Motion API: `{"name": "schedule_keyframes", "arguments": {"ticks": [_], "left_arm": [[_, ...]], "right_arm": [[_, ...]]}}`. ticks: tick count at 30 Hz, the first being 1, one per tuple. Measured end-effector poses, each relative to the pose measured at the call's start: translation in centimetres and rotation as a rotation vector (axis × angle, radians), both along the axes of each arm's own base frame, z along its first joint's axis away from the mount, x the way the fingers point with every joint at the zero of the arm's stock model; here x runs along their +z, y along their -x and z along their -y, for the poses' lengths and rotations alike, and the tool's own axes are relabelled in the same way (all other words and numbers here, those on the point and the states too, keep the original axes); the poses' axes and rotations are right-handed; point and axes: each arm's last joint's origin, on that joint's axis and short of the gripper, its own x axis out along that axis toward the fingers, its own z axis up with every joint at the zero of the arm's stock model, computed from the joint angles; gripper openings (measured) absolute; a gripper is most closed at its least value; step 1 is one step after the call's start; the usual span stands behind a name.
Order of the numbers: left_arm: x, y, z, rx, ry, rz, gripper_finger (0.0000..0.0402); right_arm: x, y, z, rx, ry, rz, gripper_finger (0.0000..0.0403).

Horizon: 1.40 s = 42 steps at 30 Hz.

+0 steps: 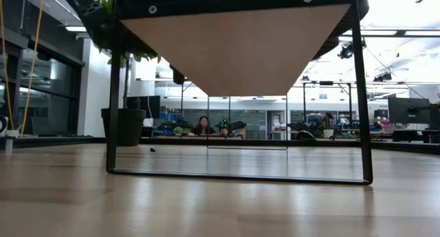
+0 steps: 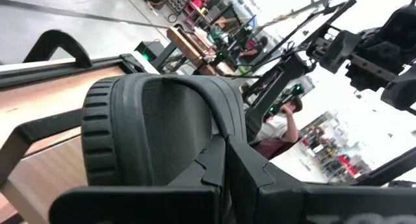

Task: Pick and place slides into the shelf
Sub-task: Put the black slide on the shelf

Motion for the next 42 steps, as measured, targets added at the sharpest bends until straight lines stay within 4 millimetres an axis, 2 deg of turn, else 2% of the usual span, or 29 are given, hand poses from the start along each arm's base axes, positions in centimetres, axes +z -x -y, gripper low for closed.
{"name": "schedule_keyframes", "arguments": {"ticks": [10, 31, 36, 42], "left_arm": [[-0.5, 0.2, 0.1, -0.001, 0.054, -0.007, 0.0000], [-1.9, 0.3, 0.4, -0.038, 0.115, -0.144, 0.0006], [-2.0, 0.3, 0.6, -0.098, 0.097, -0.152, 0.0039], [-1.6, 0.2, 0.6, -0.136, 0.070, -0.110, 0.0116]], "right_arm": [[0.1, 0.0, 0.0, -0.006, 0.001, 0.015, 0.0255], [0.1, 0.0, 0.0, -0.005, 0.008, 0.004, 0.0255], [0.0, -0.1, 0.0, -0.004, 0.008, 0.000, 0.0255], [-0.3, -0.5, 0.0, 0.001, 0.001, -0.016, 0.0255]]}}
